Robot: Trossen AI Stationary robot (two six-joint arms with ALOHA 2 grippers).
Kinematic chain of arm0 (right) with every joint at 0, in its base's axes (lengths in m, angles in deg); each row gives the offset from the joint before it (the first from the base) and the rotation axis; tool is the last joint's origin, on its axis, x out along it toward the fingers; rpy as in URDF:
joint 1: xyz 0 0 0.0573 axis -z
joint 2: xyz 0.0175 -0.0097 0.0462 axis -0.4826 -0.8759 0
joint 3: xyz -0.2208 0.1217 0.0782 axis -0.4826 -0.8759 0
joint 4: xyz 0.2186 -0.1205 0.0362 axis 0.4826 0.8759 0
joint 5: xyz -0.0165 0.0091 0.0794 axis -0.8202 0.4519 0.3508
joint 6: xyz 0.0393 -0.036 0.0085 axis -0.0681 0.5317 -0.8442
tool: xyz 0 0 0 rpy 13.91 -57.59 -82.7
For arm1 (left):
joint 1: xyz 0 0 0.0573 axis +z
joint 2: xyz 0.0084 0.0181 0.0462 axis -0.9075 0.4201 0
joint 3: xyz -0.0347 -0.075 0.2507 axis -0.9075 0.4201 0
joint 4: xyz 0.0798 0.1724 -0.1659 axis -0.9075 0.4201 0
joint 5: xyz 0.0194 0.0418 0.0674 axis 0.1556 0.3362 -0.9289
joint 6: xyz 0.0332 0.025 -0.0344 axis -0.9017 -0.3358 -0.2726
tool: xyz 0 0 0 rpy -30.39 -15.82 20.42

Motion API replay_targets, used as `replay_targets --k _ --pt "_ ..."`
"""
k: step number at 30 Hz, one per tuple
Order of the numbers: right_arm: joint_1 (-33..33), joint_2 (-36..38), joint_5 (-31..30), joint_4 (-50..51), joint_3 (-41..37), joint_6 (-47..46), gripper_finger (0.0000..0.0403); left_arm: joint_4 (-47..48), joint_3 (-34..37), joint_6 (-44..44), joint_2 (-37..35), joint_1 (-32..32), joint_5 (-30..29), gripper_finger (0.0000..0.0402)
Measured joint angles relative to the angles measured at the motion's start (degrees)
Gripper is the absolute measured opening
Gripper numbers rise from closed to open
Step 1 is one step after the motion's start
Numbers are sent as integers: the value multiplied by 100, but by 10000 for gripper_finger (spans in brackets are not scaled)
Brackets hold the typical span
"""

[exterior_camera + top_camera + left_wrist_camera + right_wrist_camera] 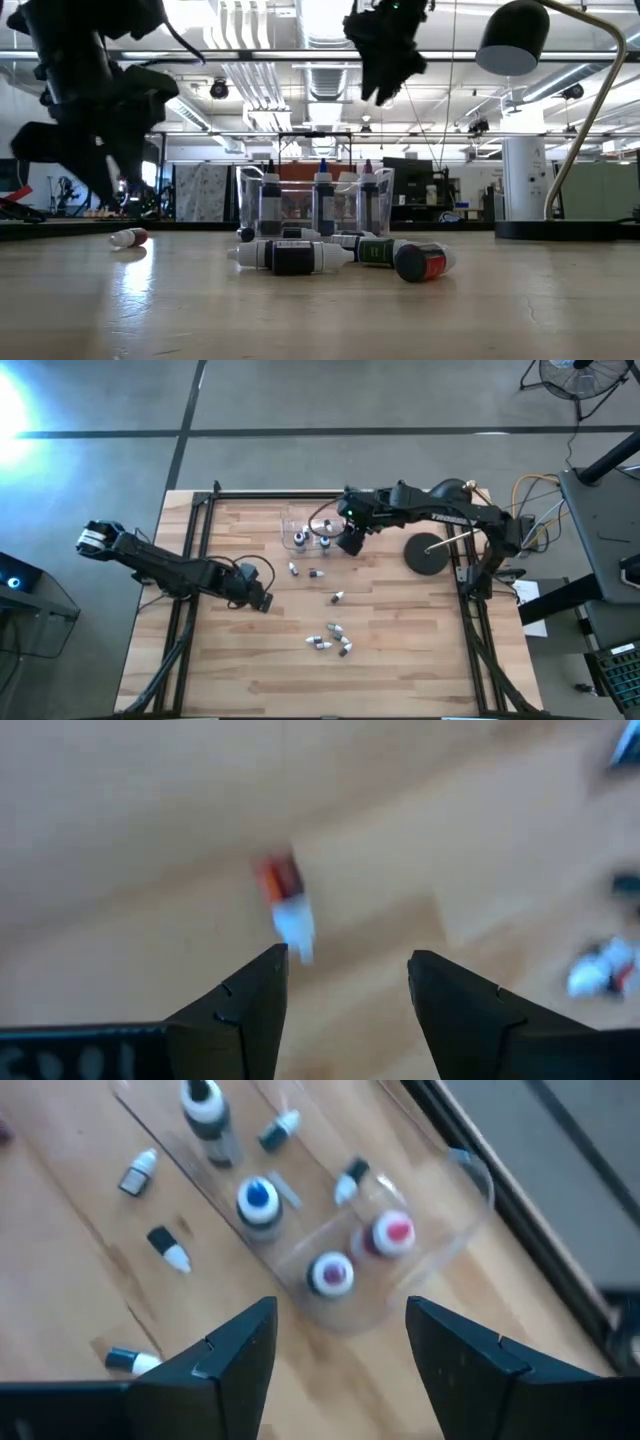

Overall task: Pick & Place food coloring
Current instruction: Put the small orange food coloring bottle into the transparent bin

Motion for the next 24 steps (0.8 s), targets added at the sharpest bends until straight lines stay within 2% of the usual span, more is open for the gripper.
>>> replay_targets --k 2,5,13,18,24 --pt "-84 79 -149 188 -67 -417 217 -8 -30 148 185 -80 338 181" --pt "-171 119 -335 260 -204 -734 216 -12 -30 391 450 -149 377 181" --pt "-235 55 -384 210 -604 -1004 217 -182 -32 599 993 -51 -212 181" --pt "-242 52 -385 217 -804 -1057 216 -332 -34 614 1229 -13 -284 180" --pt "-259 44 -550 65 -812 -1032 215 -318 -60 397 1619 51 -313 143"
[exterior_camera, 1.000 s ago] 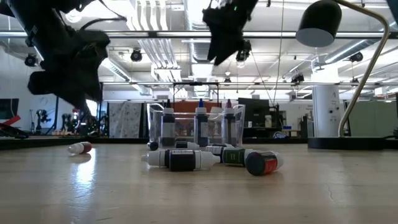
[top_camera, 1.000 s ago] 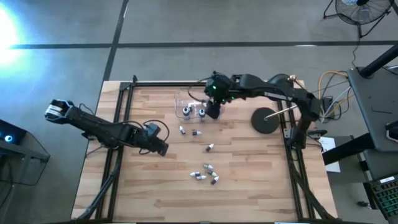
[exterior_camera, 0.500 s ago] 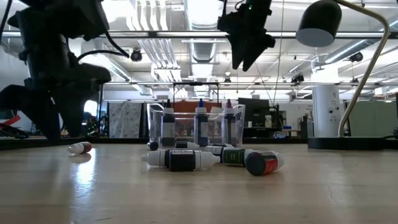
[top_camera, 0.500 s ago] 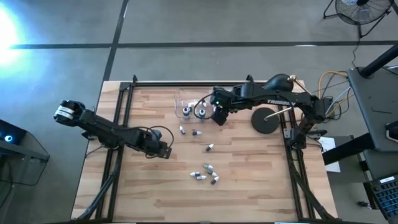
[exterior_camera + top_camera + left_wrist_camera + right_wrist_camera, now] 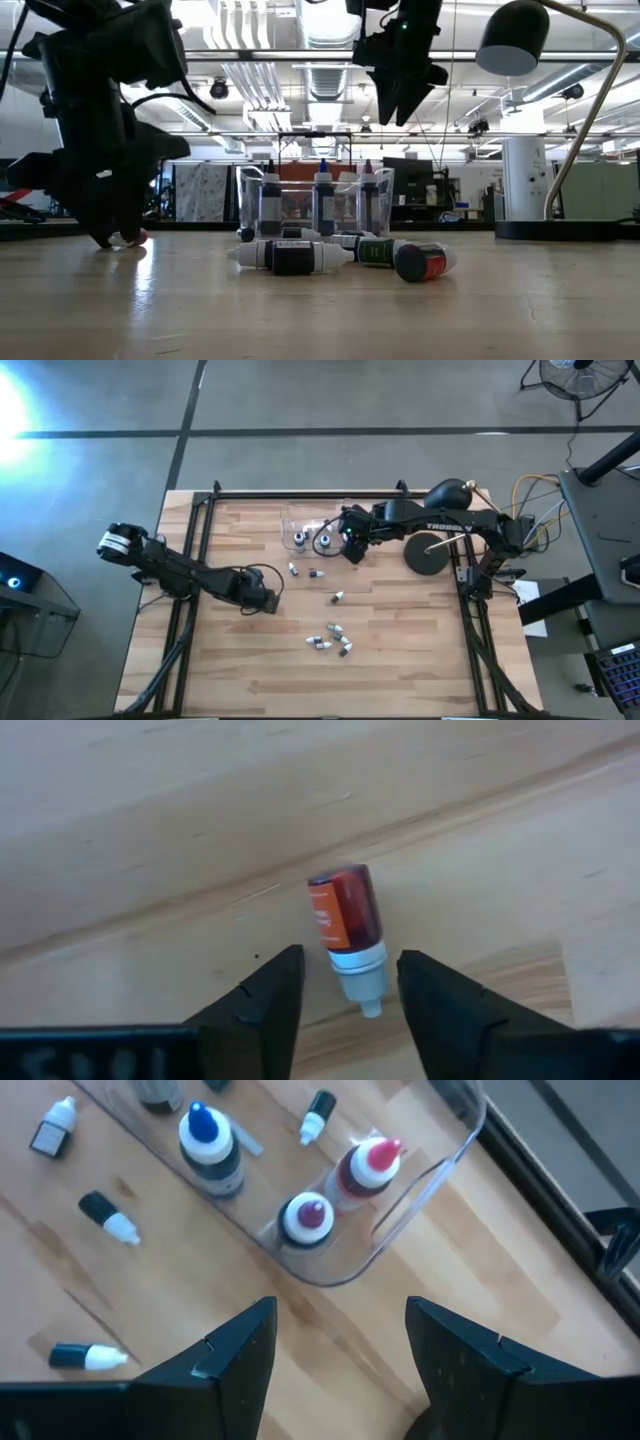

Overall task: Pick & Place food coloring
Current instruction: Put the small orange food coloring bottle into the transparent bin

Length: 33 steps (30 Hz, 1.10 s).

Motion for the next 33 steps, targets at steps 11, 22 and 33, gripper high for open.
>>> replay_targets --k 11,22,33 --pt "0 11 -140 -221 0 10 215 -10 -281 -791 62 309 -404 27" --pt "-122 222 -807 -276 0 -355 214 807 -2054 -3412 -1009 1343 -1826 27" --pt "-125 289 -883 -133 0 -686 214 -1808 -2177 -5589 -769 3103 -179 143"
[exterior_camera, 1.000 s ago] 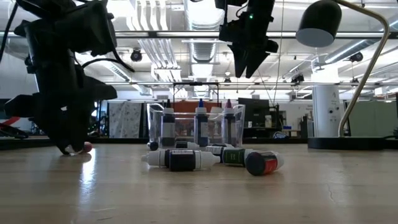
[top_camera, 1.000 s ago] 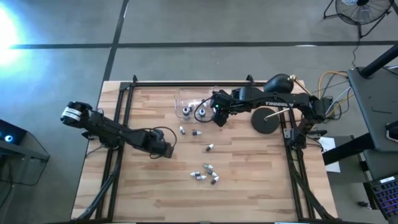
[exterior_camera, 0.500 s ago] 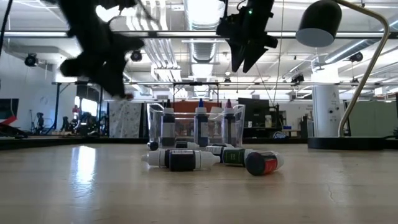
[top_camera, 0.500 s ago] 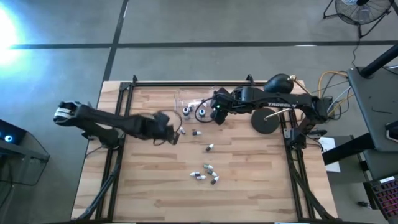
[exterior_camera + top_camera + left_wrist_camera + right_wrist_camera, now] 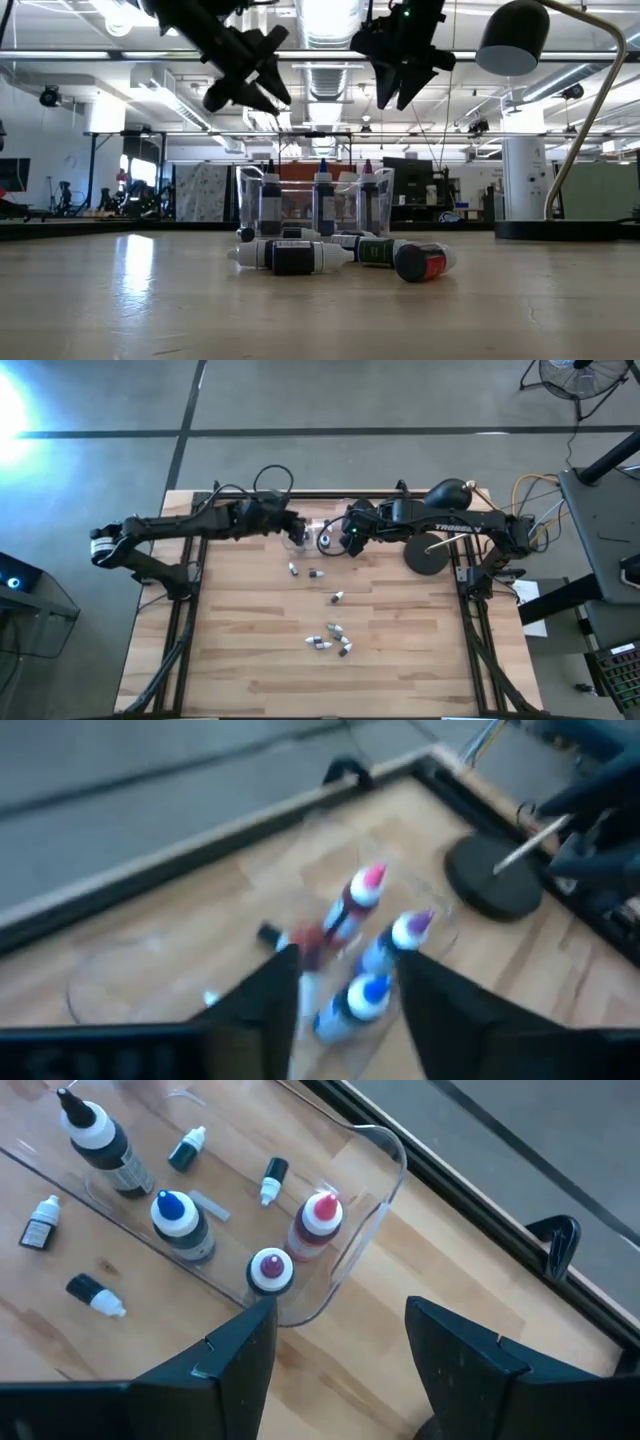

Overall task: Pick & Place food coloring
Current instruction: Put the small orange food coloring bottle into the transparent bin, then put the small black food coloring bottle into the transparent bin

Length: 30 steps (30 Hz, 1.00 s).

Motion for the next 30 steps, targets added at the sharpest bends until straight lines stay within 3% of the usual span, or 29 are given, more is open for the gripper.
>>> replay_targets --k 5,12,18,25,30 --pt "2 0 -2 36 0 -32 214 731 -48 327 17 -63 98 224" --pt "2 0 83 36 0 296 214 815 -82 -87 -482 -764 377 248" --pt "-179 -115 1657 28 -96 1927 215 1220 336 -675 -610 -1554 829 249" --pt "-702 -311 3285 -862 -795 4323 214 1253 1072 400 -616 -2324 829 250" --pt "-978 -650 3246 -1660 -1171 4670 212 1243 1412 1247 -619 -2678 812 250"
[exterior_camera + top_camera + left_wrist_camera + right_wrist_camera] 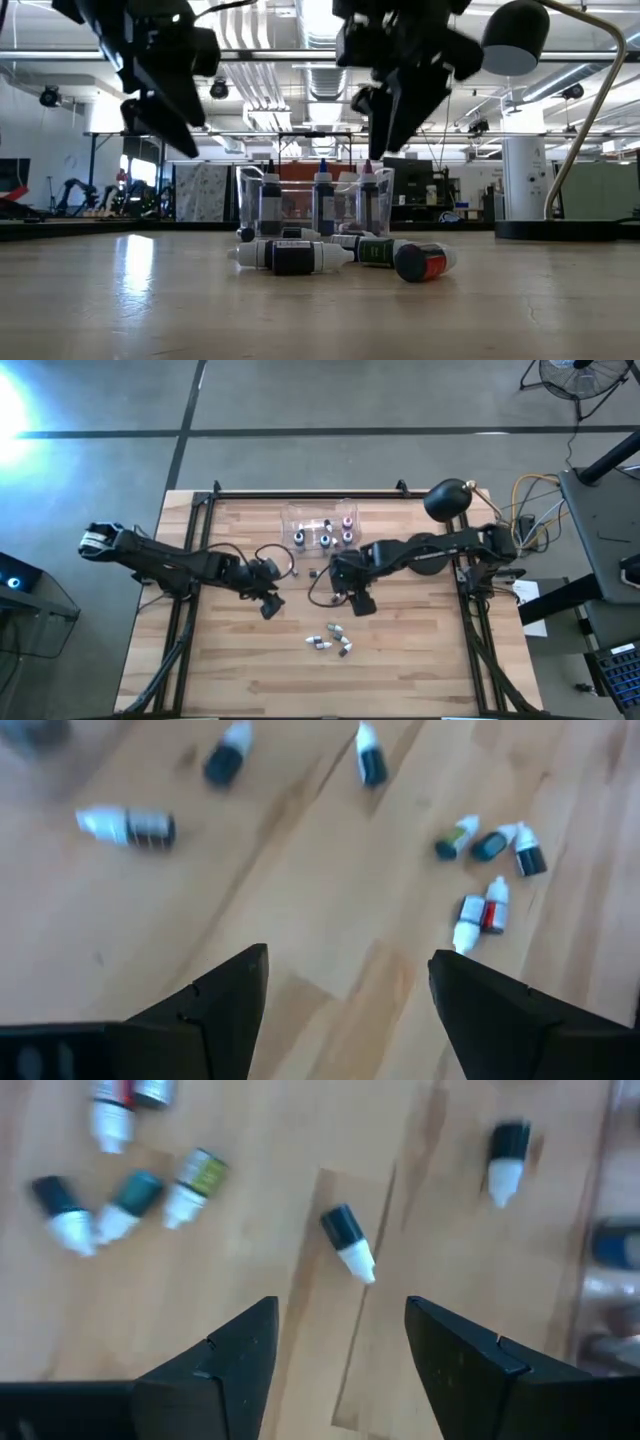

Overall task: Pick & Place food coloring
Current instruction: Put the small black food coloring bottle into the transparent bin

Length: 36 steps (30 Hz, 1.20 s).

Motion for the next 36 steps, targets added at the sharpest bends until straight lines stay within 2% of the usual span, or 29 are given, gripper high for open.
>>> replay_targets --k 4,6,12,17,21,29,36 --pt "-8 -363 -103 -66 -33 -95 190 11 128 510 -4 -287 -32 245" --pt "-16 -478 -99 -95 -12 -85 175 -1 155 665 -7 -458 -170 231" --pt "-36 -745 -20 -171 7 142 142 51 203 949 -9 -738 -484 138" --pt "-47 -960 -27 -613 -45 362 146 71 203 1029 -9 -784 -792 88" --pt "-69 -1040 -559 -828 -33 808 166 67 225 1121 -9 -800 -804 81" --pt "-74 -1033 -482 -782 -119 1197 204 91 406 1373 -9 -920 -800 81" --pt "-74 -1201 -312 -1081 -262 1221 204 71 406 1376 -9 -939 -801 81"
